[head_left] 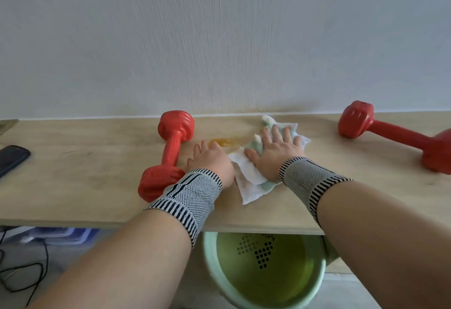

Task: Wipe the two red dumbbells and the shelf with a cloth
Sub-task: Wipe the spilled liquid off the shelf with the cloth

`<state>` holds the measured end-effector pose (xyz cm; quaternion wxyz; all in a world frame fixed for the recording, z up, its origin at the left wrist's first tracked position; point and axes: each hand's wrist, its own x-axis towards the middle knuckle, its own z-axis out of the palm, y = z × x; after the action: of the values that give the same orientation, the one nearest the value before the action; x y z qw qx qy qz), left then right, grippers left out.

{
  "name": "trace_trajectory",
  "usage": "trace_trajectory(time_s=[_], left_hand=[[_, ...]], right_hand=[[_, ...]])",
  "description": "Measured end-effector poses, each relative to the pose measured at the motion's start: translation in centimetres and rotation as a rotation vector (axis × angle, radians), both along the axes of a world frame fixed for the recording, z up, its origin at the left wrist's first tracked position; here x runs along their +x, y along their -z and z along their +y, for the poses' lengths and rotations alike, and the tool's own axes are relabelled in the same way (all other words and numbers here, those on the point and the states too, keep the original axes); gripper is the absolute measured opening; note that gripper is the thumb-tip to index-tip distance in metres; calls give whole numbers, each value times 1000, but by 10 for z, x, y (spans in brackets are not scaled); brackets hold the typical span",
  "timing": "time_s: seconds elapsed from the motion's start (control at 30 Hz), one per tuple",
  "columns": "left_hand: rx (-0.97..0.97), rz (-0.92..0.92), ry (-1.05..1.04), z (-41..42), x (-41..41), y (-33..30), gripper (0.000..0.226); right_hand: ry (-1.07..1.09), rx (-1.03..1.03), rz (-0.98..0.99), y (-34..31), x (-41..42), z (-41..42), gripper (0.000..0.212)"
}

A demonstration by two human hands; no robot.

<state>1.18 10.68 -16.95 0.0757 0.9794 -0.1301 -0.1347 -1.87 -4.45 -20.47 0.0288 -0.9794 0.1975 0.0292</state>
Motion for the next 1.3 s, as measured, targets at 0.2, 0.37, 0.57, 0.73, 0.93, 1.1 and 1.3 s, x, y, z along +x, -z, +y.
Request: trace_trajectory(time_s=[0.2,0.37,0.57,0.73,0.93,1.1,1.3], left_hand=[[32,-58,-11,-6,16,-5,57],[107,-73,86,-7,11,-9,56],[-2,-150,73,13,14,-46,31],[-60,-219,-101,66,57,-67,30],[-233,154,-229,107,69,-46,46],[-292,266,-187,102,72,-35,40],[47,40,-25,76,87,-48,31]], right_hand=[[-407,-73,28,-2,16,28,74],[-485,-25,55,-6,-34,6,72],[60,96,12,-11,-29,8,64],[38,142,-132,2,10,50,71],[-240,154,-155,1,60,73,66],[-490,55,-109,0,46,84,63],[-273,9,-123,4,43,61,69]])
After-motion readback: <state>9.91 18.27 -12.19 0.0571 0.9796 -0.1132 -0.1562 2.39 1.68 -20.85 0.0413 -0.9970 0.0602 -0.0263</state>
